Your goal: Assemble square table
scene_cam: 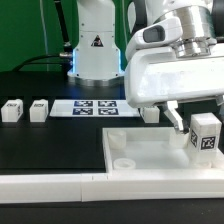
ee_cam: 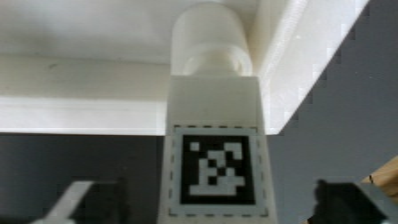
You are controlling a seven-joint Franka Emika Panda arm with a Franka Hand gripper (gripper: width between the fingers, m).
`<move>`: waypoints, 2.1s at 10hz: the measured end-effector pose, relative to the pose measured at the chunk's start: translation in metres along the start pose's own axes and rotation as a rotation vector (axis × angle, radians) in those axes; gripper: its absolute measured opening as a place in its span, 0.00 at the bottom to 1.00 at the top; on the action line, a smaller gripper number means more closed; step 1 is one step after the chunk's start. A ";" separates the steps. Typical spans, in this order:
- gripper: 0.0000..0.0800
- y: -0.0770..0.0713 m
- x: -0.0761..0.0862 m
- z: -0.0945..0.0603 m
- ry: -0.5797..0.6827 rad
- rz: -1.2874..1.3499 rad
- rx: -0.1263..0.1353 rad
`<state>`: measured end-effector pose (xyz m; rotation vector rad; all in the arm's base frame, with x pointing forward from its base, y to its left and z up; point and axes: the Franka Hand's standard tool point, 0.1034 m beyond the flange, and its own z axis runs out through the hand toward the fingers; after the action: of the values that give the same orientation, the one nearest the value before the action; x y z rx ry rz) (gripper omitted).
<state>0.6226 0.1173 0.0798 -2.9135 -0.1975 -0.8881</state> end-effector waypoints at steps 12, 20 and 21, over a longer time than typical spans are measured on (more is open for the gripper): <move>0.81 0.004 0.024 -0.003 -0.191 0.013 0.013; 0.81 0.012 0.025 0.007 -0.689 0.028 0.060; 0.81 0.007 0.020 0.011 -0.699 0.043 0.057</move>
Offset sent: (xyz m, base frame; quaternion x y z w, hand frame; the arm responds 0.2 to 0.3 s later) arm 0.0000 0.0000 0.0000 0.0000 0.0000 0.0000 1.0000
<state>0.6461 0.1132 0.0819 -3.0254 -0.1947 0.1713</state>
